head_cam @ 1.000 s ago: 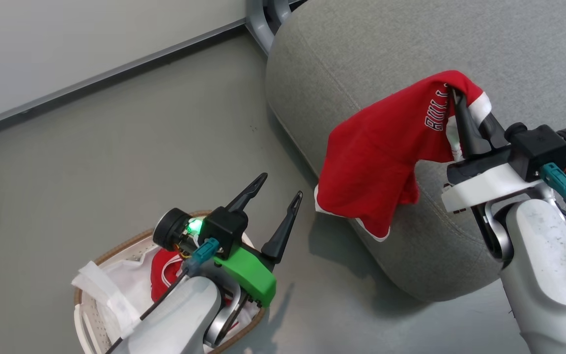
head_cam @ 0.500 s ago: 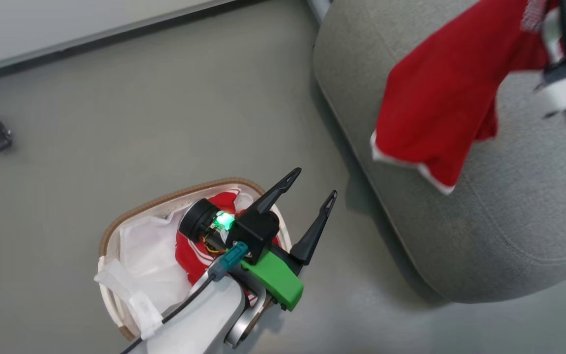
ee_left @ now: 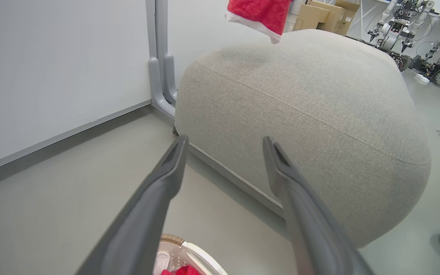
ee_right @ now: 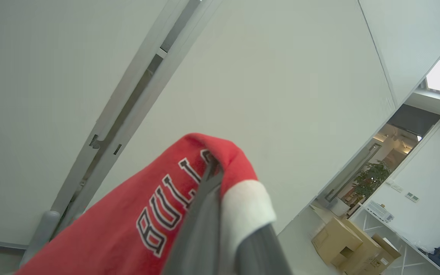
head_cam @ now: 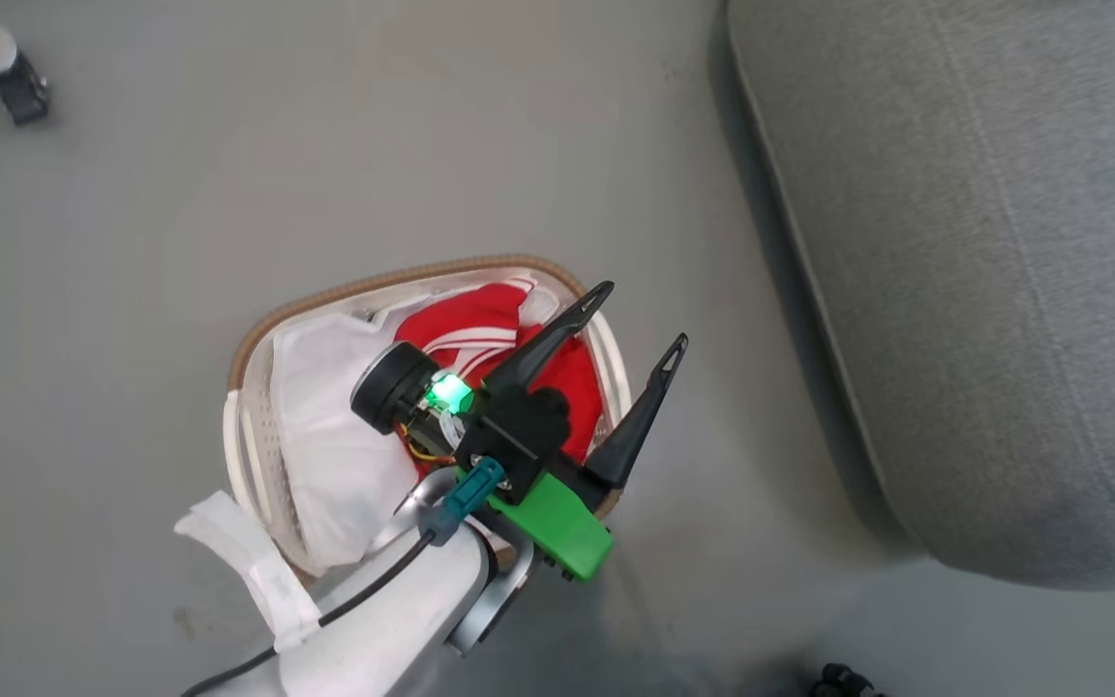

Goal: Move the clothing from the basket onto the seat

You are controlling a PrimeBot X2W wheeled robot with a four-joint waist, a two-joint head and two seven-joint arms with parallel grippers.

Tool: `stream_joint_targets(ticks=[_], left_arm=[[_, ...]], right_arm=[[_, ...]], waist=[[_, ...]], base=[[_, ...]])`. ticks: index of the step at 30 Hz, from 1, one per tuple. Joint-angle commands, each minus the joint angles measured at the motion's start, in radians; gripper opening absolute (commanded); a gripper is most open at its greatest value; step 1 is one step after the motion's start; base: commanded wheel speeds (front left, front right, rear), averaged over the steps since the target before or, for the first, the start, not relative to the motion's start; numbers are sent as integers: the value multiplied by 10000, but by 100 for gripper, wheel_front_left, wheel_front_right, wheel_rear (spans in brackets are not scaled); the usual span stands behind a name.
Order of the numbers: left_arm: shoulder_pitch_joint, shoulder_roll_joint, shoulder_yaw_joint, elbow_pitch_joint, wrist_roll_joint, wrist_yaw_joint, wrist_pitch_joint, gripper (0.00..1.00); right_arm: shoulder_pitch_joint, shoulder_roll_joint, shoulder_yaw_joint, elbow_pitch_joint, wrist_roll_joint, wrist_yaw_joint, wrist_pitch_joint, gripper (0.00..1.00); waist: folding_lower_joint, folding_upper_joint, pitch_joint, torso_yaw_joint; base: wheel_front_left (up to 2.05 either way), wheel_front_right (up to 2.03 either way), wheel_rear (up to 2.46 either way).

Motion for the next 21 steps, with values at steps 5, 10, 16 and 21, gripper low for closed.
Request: stream_joint_targets(ticks=[5, 10, 16, 21], left_arm=[[-397, 169, -7, -236, 276, 165, 123, 100], [-485, 422, 30, -344, 344, 239, 228, 100], [-429, 648, 194, -481, 259, 444, 354, 100], [-285, 839, 257, -514, 128, 504, 445, 100]], right_arm=[[757, -91, -581, 1829, -227, -12, -19, 0], [1548, 708, -1528, 3569, -356, -12, -674, 0], [1935, 1608, -2161, 4542, -705, -12, -1372, 16], [2180, 2126, -2072, 4654, -936, -12, -1569, 100]], waist=[[-1, -1, 1350, 705], [-1, -1, 1742, 604], [-1, -1, 1803, 278], [-1, -1, 1668, 26]], base=[[0, 0, 0], [0, 0, 0], [0, 0, 0], [0, 0, 0]])
